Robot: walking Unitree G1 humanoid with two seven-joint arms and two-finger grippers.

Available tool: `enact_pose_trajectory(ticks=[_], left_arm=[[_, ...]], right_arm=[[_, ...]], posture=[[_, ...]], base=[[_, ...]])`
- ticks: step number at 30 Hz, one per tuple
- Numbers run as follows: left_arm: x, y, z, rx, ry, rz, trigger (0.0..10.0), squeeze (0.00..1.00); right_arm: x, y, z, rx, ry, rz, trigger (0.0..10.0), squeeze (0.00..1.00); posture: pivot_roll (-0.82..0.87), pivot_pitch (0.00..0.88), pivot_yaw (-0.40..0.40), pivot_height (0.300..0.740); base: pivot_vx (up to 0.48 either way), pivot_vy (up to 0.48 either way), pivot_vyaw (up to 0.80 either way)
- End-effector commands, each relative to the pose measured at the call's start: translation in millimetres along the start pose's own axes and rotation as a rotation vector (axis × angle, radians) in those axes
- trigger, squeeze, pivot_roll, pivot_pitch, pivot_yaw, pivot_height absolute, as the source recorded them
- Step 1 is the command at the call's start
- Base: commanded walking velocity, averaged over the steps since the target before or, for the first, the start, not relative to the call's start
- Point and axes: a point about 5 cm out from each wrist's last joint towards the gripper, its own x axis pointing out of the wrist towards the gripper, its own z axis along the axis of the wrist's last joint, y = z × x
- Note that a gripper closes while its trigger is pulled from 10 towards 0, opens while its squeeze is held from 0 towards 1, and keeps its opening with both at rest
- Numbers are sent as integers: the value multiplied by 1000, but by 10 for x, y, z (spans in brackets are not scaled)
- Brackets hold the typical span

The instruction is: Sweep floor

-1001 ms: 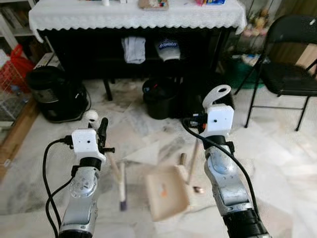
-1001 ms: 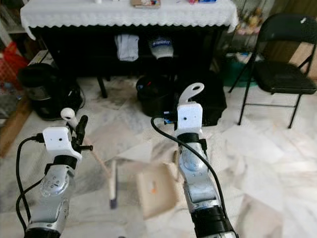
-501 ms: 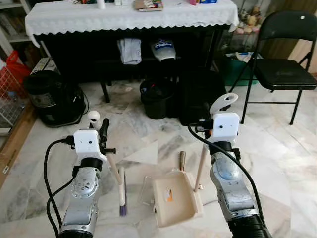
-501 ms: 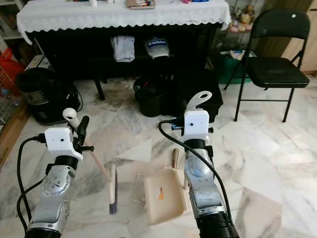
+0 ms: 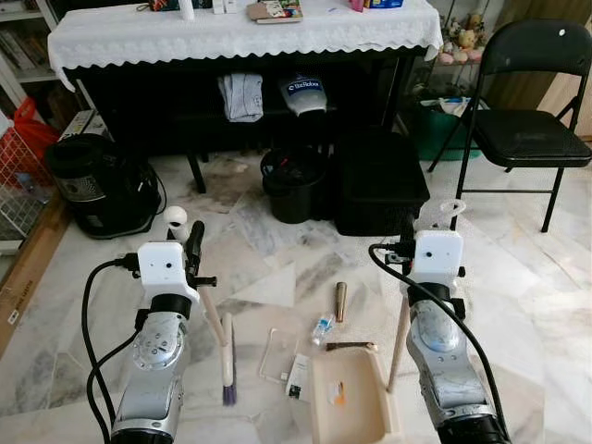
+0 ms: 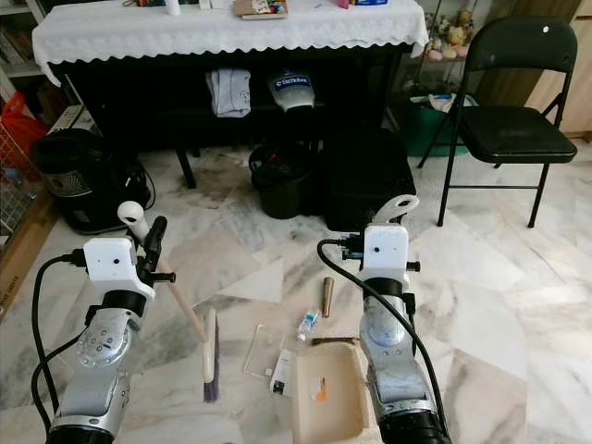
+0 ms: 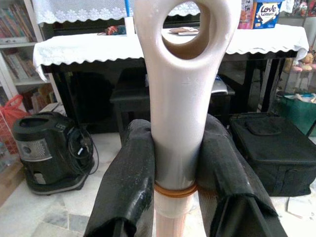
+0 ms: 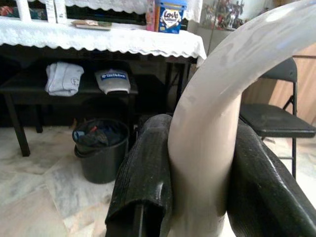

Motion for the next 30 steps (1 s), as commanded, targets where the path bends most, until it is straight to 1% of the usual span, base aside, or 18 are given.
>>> enact_pose_trajectory(ticks=[1,3,6,8,9,12,15,17,18,20,22,24,27,30], left_arm=[[22,-1,49,14,-24,-9,10000,0],[21,-3,45,14,-21,-10,10000,0],[21,-4,45,13,-20,-10,10000,0],[23,-11,43,11,-21,-11,10000,0],[26,-21,43,8,-21,-11,10000,0],[29,-30,43,4,-23,-11,10000,0],[28,-33,43,3,-23,-11,10000,0],[28,-25,44,3,-24,-8,10000,0],[28,-21,45,3,-24,-6,10000,0],[29,-13,44,4,-24,-5,10000,0],[31,-4,46,6,-24,-3,10000,0],[32,-3,47,6,-24,-3,10000,0],[33,0,47,8,-25,-1,10000,0],[35,3,47,9,-25,-1,10000,0]], right_arm=[[23,11,49,24,-14,-5,10000,0],[29,5,14,42,45,-19,10000,0],[31,-4,-6,48,76,-28,10000,0],[33,-37,-49,74,131,-56,10000,0],[33,-65,-78,107,171,-75,10000,0],[33,-82,-115,135,226,-81,10000,0],[32,-85,-125,145,244,-83,10000,0],[32,-69,-140,174,290,-77,10000,0],[33,-65,-135,181,297,-75,10000,0],[36,-51,-125,180,311,-62,10000,0],[31,-21,-136,174,355,-40,10000,0],[26,-8,-148,174,376,-30,10000,0],[0,3,-190,201,442,-29,10000,0],[-17,6,-216,217,486,-26,10000,0]], posture=[[75,102,44,740],[74,105,43,740],[74,105,43,740],[67,106,42,740],[63,108,40,740],[60,110,38,740],[60,111,37,740],[62,112,35,740],[62,112,35,740],[62,112,35,740],[63,115,35,740],[64,115,34,740],[64,115,35,740],[63,116,36,740]], base=[[0,0,0],[0,0,0],[0,0,0],[0,0,0],[0,0,0],[0,0,0],[0,0,0],[0,0,0],[0,0,0],[0,0,0],[0,0,0],[0,0,0],[0,0,0],[0,0,0]])
